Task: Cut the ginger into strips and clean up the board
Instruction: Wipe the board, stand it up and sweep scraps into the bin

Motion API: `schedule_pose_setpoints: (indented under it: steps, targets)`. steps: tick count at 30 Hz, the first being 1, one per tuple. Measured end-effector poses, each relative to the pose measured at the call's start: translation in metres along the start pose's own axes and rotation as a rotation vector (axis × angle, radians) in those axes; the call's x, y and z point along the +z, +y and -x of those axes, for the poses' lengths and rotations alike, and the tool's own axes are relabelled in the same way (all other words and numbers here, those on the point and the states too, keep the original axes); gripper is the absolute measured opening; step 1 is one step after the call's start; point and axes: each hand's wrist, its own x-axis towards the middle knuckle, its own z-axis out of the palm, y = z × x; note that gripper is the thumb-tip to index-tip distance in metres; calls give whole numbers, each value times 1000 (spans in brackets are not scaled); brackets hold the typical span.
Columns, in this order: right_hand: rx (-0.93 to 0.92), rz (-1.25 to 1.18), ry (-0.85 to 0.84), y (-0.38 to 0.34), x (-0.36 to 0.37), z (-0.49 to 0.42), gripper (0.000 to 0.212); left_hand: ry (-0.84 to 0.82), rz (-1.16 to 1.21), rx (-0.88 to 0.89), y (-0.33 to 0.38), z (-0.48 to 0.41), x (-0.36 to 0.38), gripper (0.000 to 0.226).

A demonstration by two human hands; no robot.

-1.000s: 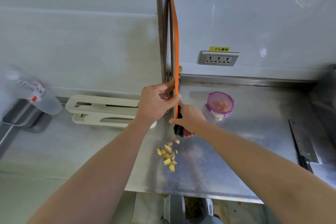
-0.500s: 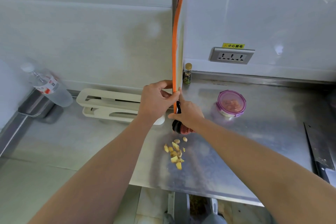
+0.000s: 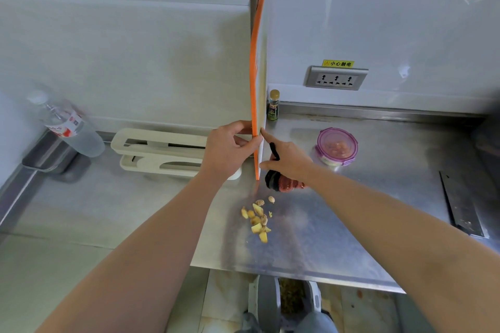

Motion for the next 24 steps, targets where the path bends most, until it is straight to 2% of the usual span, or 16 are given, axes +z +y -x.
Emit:
schedule_pose_setpoints:
  steps: [12, 15, 19, 24]
  targets:
    - [-53, -57, 31, 4, 0, 12, 80, 35, -14, -47, -2, 16, 4, 18]
    - [-8, -120, 59, 6, 2, 22, 64, 73, -140, -83, -9, 23, 14, 17]
    - [190, -299, 131, 31, 14, 49, 26, -5, -332, -214, -33, 45, 35, 15]
    - [600, -729, 278, 85, 48, 87, 38, -256, -458, -353, -52, 76, 72, 20]
